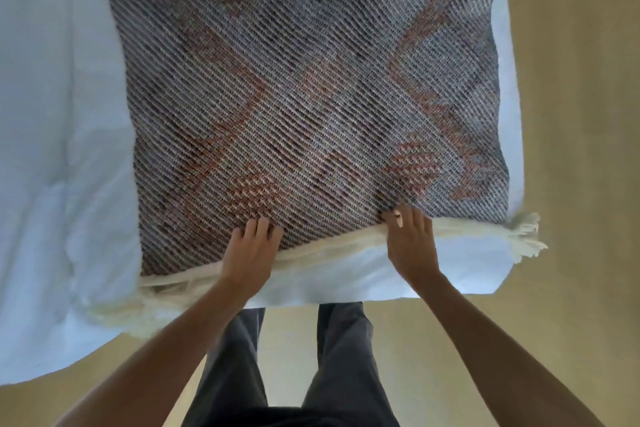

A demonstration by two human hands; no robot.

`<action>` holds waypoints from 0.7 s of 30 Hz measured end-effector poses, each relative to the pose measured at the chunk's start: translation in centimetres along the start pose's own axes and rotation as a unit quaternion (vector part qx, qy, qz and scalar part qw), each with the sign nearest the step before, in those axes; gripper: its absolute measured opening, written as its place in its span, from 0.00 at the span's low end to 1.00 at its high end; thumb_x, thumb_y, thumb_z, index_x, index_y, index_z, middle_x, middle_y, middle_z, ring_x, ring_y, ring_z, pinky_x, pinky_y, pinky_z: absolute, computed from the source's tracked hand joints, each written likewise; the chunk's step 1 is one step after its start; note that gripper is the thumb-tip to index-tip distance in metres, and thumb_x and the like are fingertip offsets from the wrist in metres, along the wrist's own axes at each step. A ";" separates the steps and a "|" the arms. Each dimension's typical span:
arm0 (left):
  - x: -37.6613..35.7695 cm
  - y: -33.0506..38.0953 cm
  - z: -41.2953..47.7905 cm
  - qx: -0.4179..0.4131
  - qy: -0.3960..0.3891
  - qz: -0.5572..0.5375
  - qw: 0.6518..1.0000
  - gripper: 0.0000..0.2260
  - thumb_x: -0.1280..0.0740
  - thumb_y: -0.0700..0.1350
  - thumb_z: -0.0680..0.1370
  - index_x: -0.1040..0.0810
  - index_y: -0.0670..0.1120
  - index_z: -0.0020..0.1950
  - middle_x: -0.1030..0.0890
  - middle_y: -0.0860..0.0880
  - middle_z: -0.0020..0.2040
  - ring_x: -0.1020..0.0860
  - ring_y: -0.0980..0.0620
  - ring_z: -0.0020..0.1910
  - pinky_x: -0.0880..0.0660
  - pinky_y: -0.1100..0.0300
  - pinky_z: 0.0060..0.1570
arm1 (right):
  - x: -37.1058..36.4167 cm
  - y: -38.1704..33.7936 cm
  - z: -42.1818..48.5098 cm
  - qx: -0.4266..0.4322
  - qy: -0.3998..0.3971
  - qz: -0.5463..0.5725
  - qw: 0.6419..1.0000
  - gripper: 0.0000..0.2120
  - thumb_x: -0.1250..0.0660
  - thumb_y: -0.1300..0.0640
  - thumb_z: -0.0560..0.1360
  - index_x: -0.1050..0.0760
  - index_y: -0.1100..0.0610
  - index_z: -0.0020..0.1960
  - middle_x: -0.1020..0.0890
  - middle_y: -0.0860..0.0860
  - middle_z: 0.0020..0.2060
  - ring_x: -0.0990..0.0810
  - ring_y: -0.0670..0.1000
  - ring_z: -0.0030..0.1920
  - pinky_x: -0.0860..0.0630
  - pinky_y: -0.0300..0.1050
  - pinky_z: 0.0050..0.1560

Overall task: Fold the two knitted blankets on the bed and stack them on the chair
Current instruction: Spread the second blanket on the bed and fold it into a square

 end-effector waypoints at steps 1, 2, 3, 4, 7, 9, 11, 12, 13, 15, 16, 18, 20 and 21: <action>0.4 1.1 0.9 0.005 0.001 0.005 1.000 0.13 0.29 0.37 0.64 0.25 0.44 0.47 0.25 0.44 0.42 0.27 0.47 0.38 0.27 0.55 0.34 | -0.1 0.3 0.5 0.021 0.015 0.006 1.000 0.12 0.33 0.71 0.66 0.22 0.63 0.49 0.20 0.62 0.46 0.21 0.62 0.47 0.23 0.54 0.46; 0.6 2.1 1.6 0.013 -0.001 0.010 1.000 0.13 0.29 0.37 0.65 0.25 0.44 0.48 0.24 0.44 0.43 0.26 0.46 0.39 0.26 0.54 0.34 | -0.2 0.6 0.9 0.042 0.031 0.017 0.998 0.09 0.35 0.71 0.67 0.22 0.63 0.46 0.20 0.61 0.43 0.21 0.60 0.44 0.24 0.52 0.45; 0.7 2.9 2.0 0.021 -0.007 0.008 1.000 0.13 0.29 0.37 0.66 0.24 0.44 0.49 0.24 0.44 0.44 0.25 0.46 0.40 0.25 0.54 0.35 | -0.2 0.7 1.3 0.060 0.036 0.033 0.997 0.09 0.39 0.70 0.67 0.23 0.63 0.43 0.20 0.59 0.39 0.21 0.59 0.42 0.24 0.51 0.44; 0.6 3.5 2.1 0.028 -0.020 -0.001 0.999 0.14 0.28 0.37 0.66 0.24 0.43 0.50 0.24 0.43 0.45 0.25 0.45 0.41 0.24 0.53 0.37 | -0.3 0.8 1.4 0.078 0.037 0.049 0.995 0.08 0.40 0.69 0.66 0.24 0.62 0.40 0.22 0.58 0.36 0.22 0.58 0.39 0.25 0.50 0.43; -0.3 4.2 1.3 0.047 -0.068 -0.006 0.997 0.19 0.27 0.37 0.65 0.23 0.43 0.55 0.23 0.43 0.50 0.24 0.44 0.47 0.22 0.50 0.43 | -0.8 1.0 0.0 0.129 0.012 0.069 0.989 0.05 0.33 0.66 0.62 0.26 0.60 0.37 0.25 0.56 0.32 0.26 0.56 0.35 0.26 0.49 0.41; -0.8 4.2 0.8 0.059 -0.090 0.007 0.994 0.21 0.26 0.37 0.64 0.23 0.41 0.56 0.22 0.40 0.52 0.23 0.41 0.48 0.21 0.48 0.43 | -1.3 1.5 -1.1 0.149 -0.011 0.078 0.986 0.08 0.32 0.66 0.61 0.25 0.60 0.40 0.24 0.56 0.35 0.25 0.57 0.37 0.26 0.49 0.44; -0.5 4.5 1.2 0.084 -0.086 0.007 0.993 0.19 0.26 0.35 0.61 0.22 0.39 0.51 0.22 0.38 0.46 0.23 0.40 0.43 0.22 0.48 0.36 | -1.7 2.4 -1.6 0.148 -0.025 0.088 0.985 0.12 0.33 0.66 0.62 0.25 0.59 0.45 0.24 0.56 0.40 0.25 0.57 0.41 0.27 0.49 0.48; -0.3 5.1 1.5 0.090 -0.096 0.007 0.991 0.17 0.27 0.35 0.62 0.22 0.39 0.49 0.22 0.39 0.45 0.23 0.40 0.42 0.22 0.49 0.34 | -1.8 3.2 -1.7 0.139 -0.021 0.091 0.986 0.15 0.34 0.66 0.61 0.25 0.59 0.48 0.23 0.56 0.42 0.25 0.57 0.43 0.27 0.49 0.49; -0.1 6.1 2.0 0.087 -0.099 0.005 0.991 0.16 0.28 0.36 0.63 0.22 0.39 0.50 0.23 0.40 0.45 0.23 0.41 0.41 0.23 0.51 0.33 | -1.7 4.2 -1.8 0.121 -0.015 0.092 0.988 0.17 0.34 0.67 0.60 0.25 0.60 0.49 0.23 0.57 0.43 0.25 0.58 0.44 0.27 0.50 0.49; 0.7 8.5 3.0 0.062 -0.082 -0.004 0.995 0.17 0.26 0.37 0.62 0.22 0.40 0.50 0.23 0.41 0.44 0.23 0.43 0.40 0.24 0.53 0.30 | -1.6 6.9 -2.0 0.077 0.002 0.083 0.994 0.20 0.33 0.69 0.59 0.24 0.60 0.50 0.22 0.58 0.45 0.24 0.59 0.45 0.26 0.51 0.49; 1.0 9.7 3.6 0.046 -0.072 -0.008 0.996 0.18 0.25 0.37 0.61 0.22 0.41 0.49 0.23 0.42 0.43 0.23 0.44 0.39 0.24 0.54 0.28 | -1.7 8.4 -2.1 0.057 0.010 0.069 0.996 0.20 0.33 0.69 0.59 0.24 0.60 0.50 0.21 0.58 0.45 0.24 0.59 0.45 0.26 0.51 0.49; 1.6 11.6 5.1 0.019 -0.038 -0.013 0.999 0.19 0.24 0.37 0.60 0.22 0.42 0.49 0.24 0.43 0.41 0.24 0.46 0.36 0.25 0.55 0.26 | -1.7 11.2 -1.9 0.026 0.023 0.036 0.999 0.16 0.33 0.68 0.61 0.24 0.60 0.49 0.22 0.58 0.44 0.24 0.59 0.45 0.27 0.52 0.48; 2.0 12.8 6.2 0.002 -0.038 -0.027 0.999 0.21 0.25 0.36 0.60 0.23 0.44 0.52 0.25 0.44 0.43 0.25 0.47 0.37 0.25 0.55 0.27 | -1.7 13.0 -1.3 0.010 0.027 0.028 0.999 0.12 0.35 0.68 0.63 0.24 0.60 0.46 0.22 0.57 0.42 0.24 0.58 0.43 0.27 0.52 0.47; 1.7 13.2 6.4 -0.004 -0.062 -0.030 0.998 0.22 0.27 0.36 0.64 0.25 0.45 0.56 0.25 0.44 0.48 0.25 0.47 0.41 0.24 0.55 0.31 | -1.7 13.4 -1.0 0.012 0.025 0.032 0.999 0.09 0.35 0.68 0.64 0.25 0.60 0.43 0.23 0.56 0.39 0.24 0.58 0.41 0.26 0.52 0.46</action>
Point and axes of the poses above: each hand's wrist, its own z-axis towards the middle knuckle, its own x-axis out of the back of the hand, y = z × x, the point moved 5 cm from there along z, towards the middle knuckle
